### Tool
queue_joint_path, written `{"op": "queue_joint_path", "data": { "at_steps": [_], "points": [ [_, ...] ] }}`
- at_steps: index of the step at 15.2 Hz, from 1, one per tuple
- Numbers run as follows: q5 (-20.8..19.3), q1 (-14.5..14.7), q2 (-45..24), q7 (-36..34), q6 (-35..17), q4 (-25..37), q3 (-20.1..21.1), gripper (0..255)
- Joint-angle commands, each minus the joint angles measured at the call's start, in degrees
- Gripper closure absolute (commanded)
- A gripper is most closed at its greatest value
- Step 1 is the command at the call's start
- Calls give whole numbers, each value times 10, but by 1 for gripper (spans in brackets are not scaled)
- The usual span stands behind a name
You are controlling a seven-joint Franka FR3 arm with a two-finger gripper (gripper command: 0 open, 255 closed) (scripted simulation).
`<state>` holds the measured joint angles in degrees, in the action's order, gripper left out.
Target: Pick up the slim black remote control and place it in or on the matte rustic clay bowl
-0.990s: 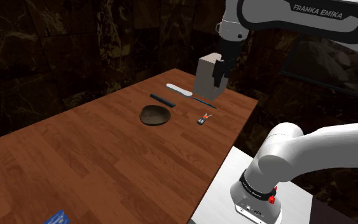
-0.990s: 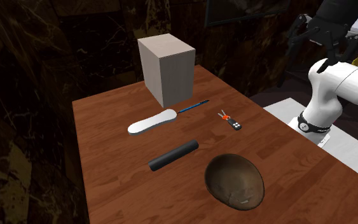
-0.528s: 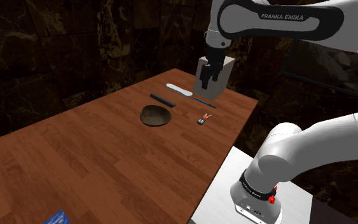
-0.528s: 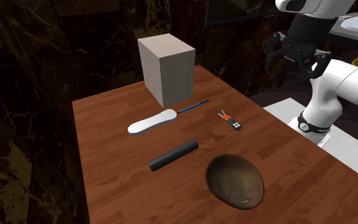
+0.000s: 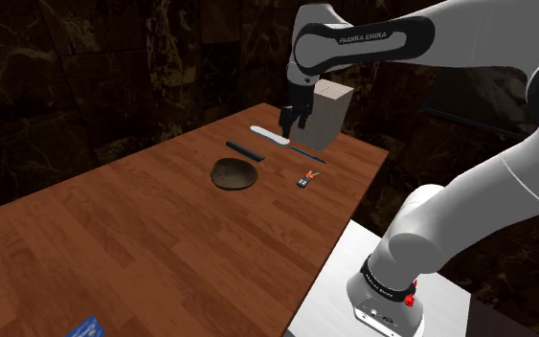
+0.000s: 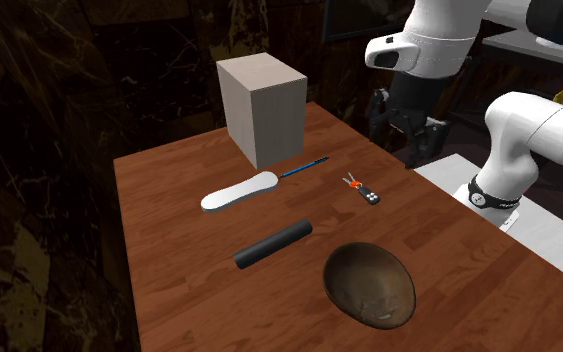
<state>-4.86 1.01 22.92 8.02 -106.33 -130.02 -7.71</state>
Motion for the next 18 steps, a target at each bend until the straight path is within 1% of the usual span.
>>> {"op": "queue_joint_path", "data": {
  "at_steps": [1, 6, 10, 14, 18],
  "points": [
    [10, 2, -51, 7, -29, 22, -8, 0],
    [40, 3, -159, 30, -82, 76, -24, 0],
    [71, 0, -248, 52, -111, 133, -31, 0],
    [105, -8, -339, 73, -127, 204, -33, 0],
    [137, -21, -432, 90, -131, 288, -28, 0]
  ]
}}
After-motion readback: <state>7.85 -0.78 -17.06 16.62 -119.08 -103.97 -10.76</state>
